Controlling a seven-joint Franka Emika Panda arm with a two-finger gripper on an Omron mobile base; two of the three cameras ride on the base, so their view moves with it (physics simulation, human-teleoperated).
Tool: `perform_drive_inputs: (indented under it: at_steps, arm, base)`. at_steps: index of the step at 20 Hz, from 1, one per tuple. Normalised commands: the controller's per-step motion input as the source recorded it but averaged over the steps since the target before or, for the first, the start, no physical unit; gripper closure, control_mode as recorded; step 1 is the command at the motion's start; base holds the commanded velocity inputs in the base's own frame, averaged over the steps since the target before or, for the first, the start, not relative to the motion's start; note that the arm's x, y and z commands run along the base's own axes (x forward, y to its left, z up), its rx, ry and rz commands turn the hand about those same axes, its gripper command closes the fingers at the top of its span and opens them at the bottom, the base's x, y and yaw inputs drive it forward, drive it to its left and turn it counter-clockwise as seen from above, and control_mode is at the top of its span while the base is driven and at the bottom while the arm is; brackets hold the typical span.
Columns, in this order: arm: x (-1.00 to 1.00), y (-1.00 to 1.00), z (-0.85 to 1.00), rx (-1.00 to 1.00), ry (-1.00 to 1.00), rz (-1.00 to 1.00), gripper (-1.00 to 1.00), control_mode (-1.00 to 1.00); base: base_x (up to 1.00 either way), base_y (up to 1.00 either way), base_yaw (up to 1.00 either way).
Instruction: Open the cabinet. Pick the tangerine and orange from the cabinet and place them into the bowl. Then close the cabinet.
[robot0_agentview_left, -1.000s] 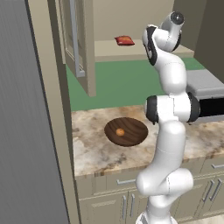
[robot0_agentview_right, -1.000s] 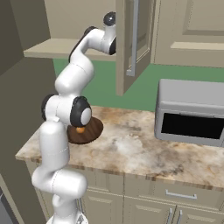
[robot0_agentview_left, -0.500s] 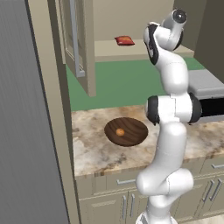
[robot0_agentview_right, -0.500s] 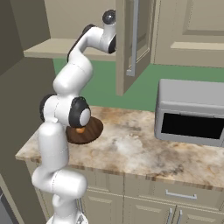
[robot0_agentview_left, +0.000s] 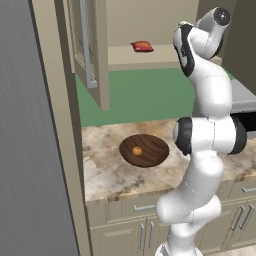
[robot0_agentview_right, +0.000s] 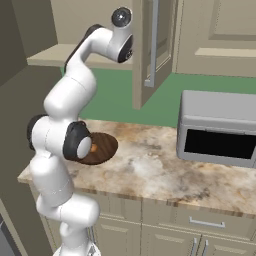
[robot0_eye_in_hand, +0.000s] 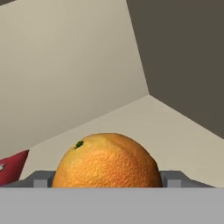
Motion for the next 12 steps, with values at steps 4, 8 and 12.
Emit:
perform_drive_inputs:
  at_steps: [4, 8, 12]
  arm:
    - [-1.00, 0.43, 0.01, -0.11, -0.03, 0.07, 1.00, -1.00]
    - [-1.00, 0.77, 0.01, -0.21, -0.01, 0.14, 1.00, -1.00]
    - [-1.00, 0.87, 0.03, -0.24, 0.00, 0.16, 1.00, -1.00]
  base:
    - [0.00, 0.00, 0.00]
    - [0.00, 0.00, 0.00]
    - [0.00, 0.00, 0.00]
